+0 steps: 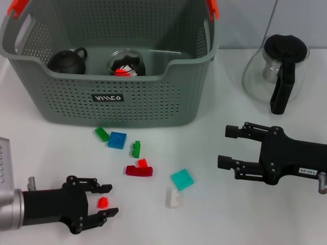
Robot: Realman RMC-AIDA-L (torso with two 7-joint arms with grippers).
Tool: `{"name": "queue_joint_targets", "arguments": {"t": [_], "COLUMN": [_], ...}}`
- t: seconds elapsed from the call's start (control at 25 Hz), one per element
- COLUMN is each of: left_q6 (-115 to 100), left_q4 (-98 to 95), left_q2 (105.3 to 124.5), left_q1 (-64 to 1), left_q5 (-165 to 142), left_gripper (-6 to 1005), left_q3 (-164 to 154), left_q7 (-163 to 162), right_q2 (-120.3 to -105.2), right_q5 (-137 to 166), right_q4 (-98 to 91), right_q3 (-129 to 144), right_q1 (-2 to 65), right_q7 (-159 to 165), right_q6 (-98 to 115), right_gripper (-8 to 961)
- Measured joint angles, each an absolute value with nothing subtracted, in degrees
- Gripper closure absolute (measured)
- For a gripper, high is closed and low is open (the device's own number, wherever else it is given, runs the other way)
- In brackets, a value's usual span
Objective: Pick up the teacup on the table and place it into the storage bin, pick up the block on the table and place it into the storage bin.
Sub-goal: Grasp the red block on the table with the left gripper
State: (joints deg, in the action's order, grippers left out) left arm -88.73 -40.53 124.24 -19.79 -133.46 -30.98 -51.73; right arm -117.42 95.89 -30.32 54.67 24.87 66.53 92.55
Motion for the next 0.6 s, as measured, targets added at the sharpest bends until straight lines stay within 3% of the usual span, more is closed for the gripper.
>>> {"name": "queue_joint_targets", "arguments": {"t": [0.6], "left_q6": [-87.53], "left_q4": [-40.85], "left_q2": [124.19], "left_q1": [-19.22], "left_q5": [-135.01], "left_gripper": [529], "left_q3": [-30.42], "left_q7": [-51.60], "right_q2": [-117.42], "right_q5": [95.89], "right_q4": [-30.32], "right_q3": [54.67], "right_q1": [24.78], "right_q7": [66.54], "right_q6": [92.55], "right_gripper": [131]}}
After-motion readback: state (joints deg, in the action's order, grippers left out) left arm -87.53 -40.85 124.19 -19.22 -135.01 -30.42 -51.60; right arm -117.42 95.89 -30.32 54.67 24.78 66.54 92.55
